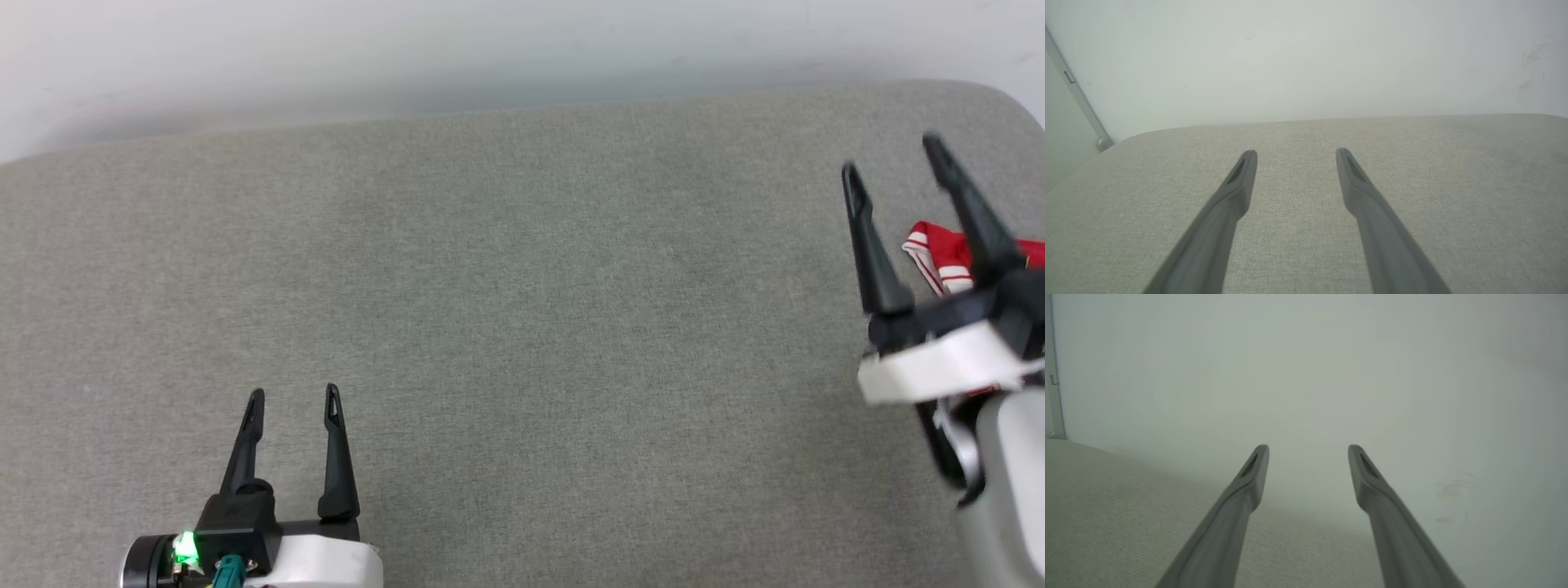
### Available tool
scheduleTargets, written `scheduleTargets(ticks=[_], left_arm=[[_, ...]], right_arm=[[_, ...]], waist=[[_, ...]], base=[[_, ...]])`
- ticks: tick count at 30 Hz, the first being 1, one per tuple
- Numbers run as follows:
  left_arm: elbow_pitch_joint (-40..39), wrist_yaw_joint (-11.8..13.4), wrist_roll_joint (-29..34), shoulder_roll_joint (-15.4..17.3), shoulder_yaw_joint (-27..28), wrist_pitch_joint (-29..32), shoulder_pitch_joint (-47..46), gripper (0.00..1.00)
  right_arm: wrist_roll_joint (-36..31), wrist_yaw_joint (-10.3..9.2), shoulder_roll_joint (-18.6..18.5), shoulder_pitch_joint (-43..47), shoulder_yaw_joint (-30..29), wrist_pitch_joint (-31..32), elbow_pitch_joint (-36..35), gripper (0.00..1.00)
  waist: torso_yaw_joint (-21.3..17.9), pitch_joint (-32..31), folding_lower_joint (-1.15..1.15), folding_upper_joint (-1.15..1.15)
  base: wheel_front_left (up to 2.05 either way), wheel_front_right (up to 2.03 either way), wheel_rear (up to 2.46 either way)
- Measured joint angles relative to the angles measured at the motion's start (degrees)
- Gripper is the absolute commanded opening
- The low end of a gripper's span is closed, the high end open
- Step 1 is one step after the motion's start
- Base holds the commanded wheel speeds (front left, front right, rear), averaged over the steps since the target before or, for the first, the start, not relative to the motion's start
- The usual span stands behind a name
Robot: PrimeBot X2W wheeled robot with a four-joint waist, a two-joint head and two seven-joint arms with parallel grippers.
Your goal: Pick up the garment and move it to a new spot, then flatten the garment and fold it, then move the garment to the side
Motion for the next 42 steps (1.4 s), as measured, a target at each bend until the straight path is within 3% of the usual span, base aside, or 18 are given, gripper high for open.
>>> scheduleTargets(ticks=[10,18,35,36,42], left_arm=[[1.7,-0.4,-0.4,-0.1,-0.4,0.0,2.1,1.00],[2.3,-0.4,-0.3,-0.1,-0.3,0.0,4.9,1.00],[2.2,-1.4,-1.2,-0.1,-0.7,0.0,7.8,1.00],[2.3,-1.7,-1.6,-0.1,-0.6,0.0,7.8,0.00],[4.5,-1.6,-2.7,-0.1,-1.0,0.3,7.8,0.00]], right_arm=[[0.1,-0.01,7.7,16.1,-7.1,0.0,-2.4,1.00],[0.2,-0.01,11.3,24.8,-9.1,0.0,-4.8,1.00],[1.9,-0.01,13.5,31.4,-9.8,0.0,-6.6,1.00],[2.2,-0.01,13.5,31.4,-9.7,0.0,-6.5,0.00],[3.0,-0.01,13.5,31.5,-9.6,0.3,-3.9,0.00]], waist=[[1.7,-3.7,0.00,0.00],[2.7,-6.9,0.00,0.00],[3.6,-10.3,0.00,0.00],[3.6,-10.3,-0.01,0.00],[3.6,-10.3,0.00,0.00]], base=[[0.00,0.00,0.00],[0.00,0.00,0.00],[0.00,0.00,0.00],[0.00,0.00,0.00],[0.00,0.00,0.00]])
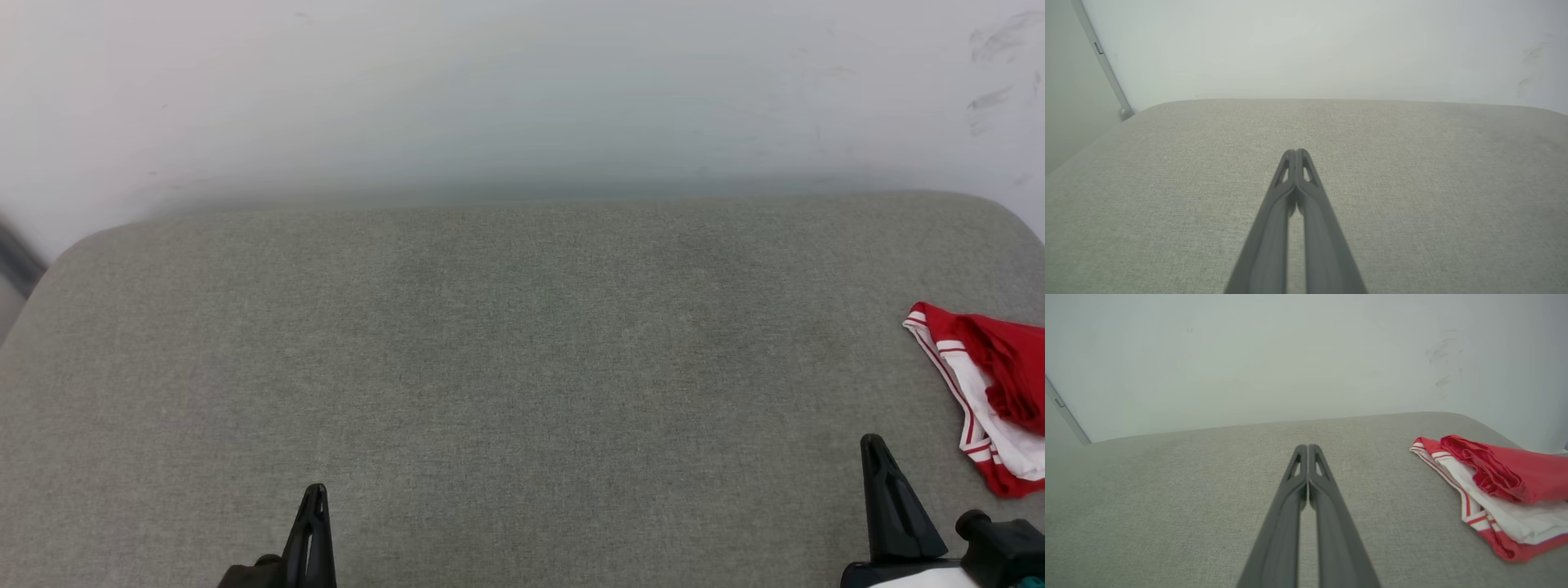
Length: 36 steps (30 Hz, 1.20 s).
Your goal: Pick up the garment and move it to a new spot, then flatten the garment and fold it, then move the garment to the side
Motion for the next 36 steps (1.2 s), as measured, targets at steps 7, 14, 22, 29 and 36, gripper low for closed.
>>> scheduleTargets(ticks=[7,14,22,29,36], left_arm=[[0.8,-1.0,-8.8,0.3,0.2,1.4,-0.4,0.00],[2.3,-2.2,-17.0,0.7,0.6,2.8,-2.1,0.00],[3.9,-3.5,-25.6,1.2,1.3,4.3,-4.0,0.00],[5.1,-4.6,-32.4,1.6,1.6,5.6,-5.4,0.00],[5.9,-5.4,-38.6,1.7,2.0,6.8,-6.6,0.00]], right_arm=[[8.3,0.00,-0.1,-0.2,0.2,1.5,0.8,0.00],[16.2,0.00,-0.3,-1.1,0.4,3.1,2.0,0.00],[24.5,0.00,-0.6,-2.6,0.4,4.8,2.8,0.00],[30.9,0.00,-0.8,-3.4,0.4,6.1,3.7,0.00],[36.8,0.00,-1.0,-4.5,0.4,7.3,4.3,0.00]], waist=[[0.0,0.0,0.00,0.00],[-0.1,0.1,0.00,0.00],[-0.1,0.1,0.00,0.00],[-0.1,0.2,0.00,0.00],[-0.2,0.2,0.00,0.00]], base=[[0.00,0.00,0.00],[0.00,0.00,0.00],[0.00,0.00,0.00],[0.00,0.00,0.00],[0.00,0.00,0.00]])
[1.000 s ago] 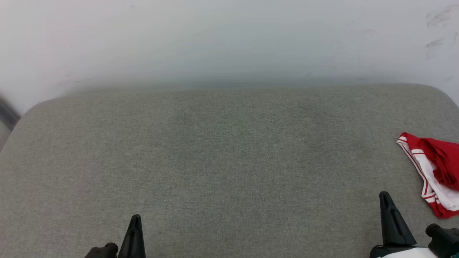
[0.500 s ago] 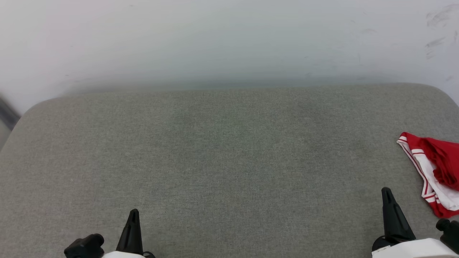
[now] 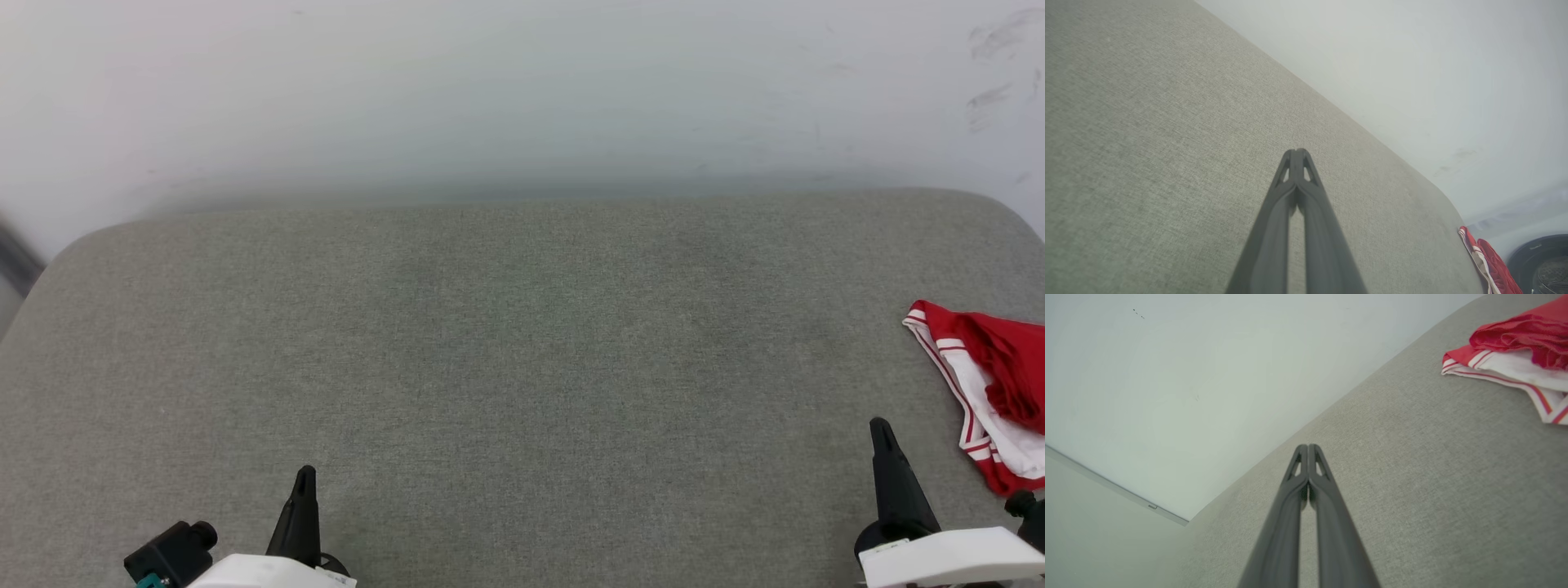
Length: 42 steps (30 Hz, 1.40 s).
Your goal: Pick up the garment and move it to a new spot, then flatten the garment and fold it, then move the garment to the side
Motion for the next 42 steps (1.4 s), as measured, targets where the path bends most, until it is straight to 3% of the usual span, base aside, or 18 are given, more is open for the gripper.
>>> scheduleTargets(ticks=[42], left_arm=[[4.1,-4.2,-28.7,0.3,3.5,6.7,-5.9,0.00]], right_arm=[[27.8,-0.01,-0.3,-5.1,-0.9,6.8,3.5,0.00]], waist=[[-0.2,0.2,0.00,0.00]], base=[[0.00,0.00,0.00]])
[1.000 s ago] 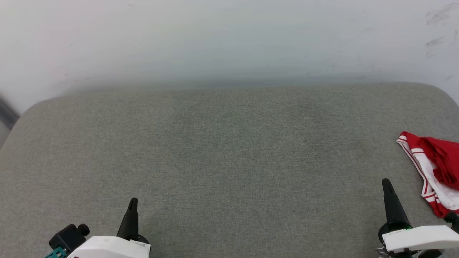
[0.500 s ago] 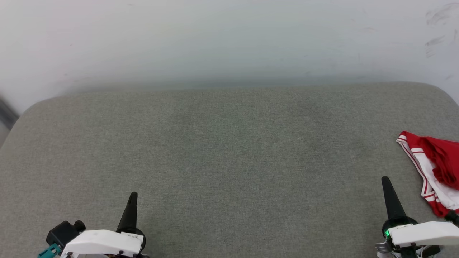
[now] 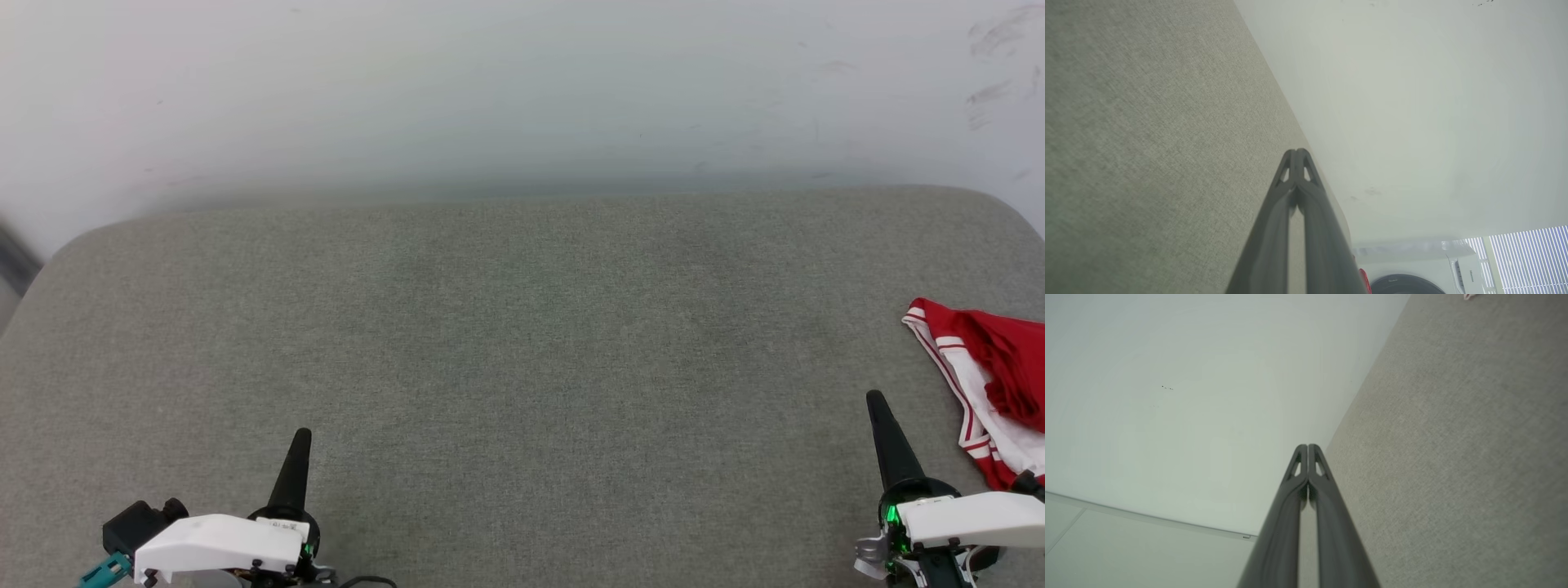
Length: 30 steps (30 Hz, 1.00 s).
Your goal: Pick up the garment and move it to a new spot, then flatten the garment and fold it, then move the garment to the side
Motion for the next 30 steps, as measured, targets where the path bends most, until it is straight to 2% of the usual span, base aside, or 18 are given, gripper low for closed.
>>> scheduleTargets(ticks=[30], left_arm=[[2.3,-2.5,-15.3,-0.1,2.4,4.2,-3.5,0.00]], right_arm=[[14.9,0.00,0.0,-2.8,-1.1,4.0,1.9,0.00]], waist=[[-0.1,0.2,0.00,0.00]], base=[[0.00,0.00,0.00]])
